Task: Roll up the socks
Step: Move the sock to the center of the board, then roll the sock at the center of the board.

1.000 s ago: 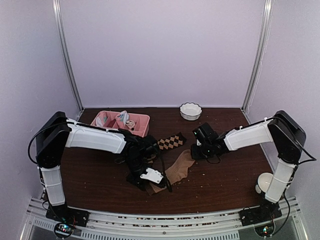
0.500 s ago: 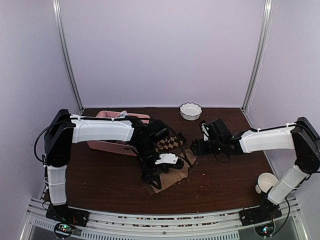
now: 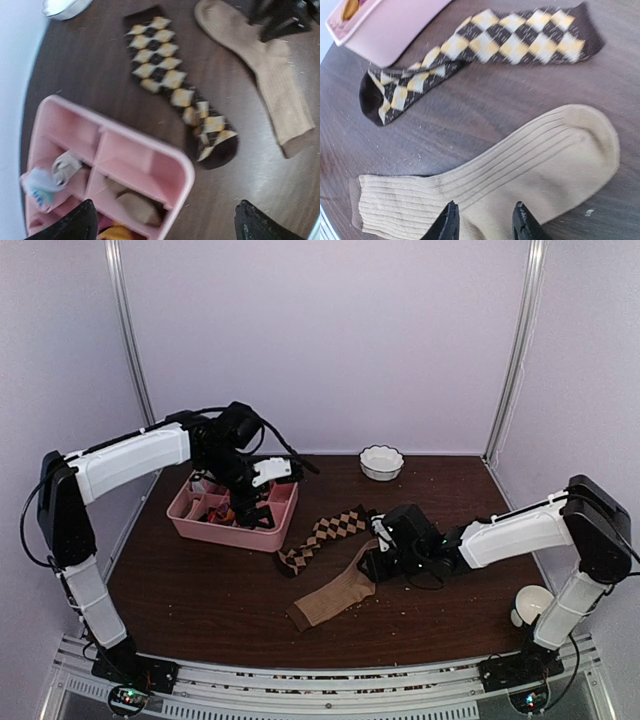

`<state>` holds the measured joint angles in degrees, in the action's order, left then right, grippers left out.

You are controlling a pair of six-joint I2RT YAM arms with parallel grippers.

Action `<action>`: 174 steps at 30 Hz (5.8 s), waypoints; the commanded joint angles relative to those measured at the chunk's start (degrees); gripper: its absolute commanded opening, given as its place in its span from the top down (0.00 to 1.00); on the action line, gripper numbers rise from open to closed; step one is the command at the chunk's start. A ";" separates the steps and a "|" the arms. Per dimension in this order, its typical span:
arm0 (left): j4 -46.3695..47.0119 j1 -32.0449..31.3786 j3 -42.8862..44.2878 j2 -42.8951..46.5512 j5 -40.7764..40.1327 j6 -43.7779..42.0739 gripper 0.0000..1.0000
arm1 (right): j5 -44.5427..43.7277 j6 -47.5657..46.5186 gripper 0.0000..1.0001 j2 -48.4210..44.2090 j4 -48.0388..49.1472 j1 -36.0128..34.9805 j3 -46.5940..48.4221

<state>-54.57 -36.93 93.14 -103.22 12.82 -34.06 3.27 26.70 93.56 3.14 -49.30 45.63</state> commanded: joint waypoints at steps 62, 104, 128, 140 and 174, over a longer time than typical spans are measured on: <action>3.00 7.22 -24.44 12.60 10.83 -6.45 0.04 | -24.35 -50.85 0.35 12.07 7.24 -28.70 5.17; 12.04 -18.31 -15.41 -4.41 10.83 -15.63 0.31 | 19.49 2.25 1.00 3.20 38.48 -8.68 -21.47; 12.95 -24.08 -7.11 -15.66 5.51 -20.71 0.55 | 27.23 15.09 1.00 8.67 55.42 -2.93 -27.62; 17.11 -25.30 -8.59 -16.72 2.95 -18.46 0.71 | 25.44 16.20 1.00 8.97 53.82 -2.68 -27.89; 4.60 -23.36 -0.05 -22.28 10.48 -10.05 1.00 | 7.04 9.28 0.11 -7.96 43.53 -4.07 -36.47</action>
<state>-43.07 -61.25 90.04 -123.44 18.20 -47.00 20.23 40.49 91.83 53.45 -52.40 11.64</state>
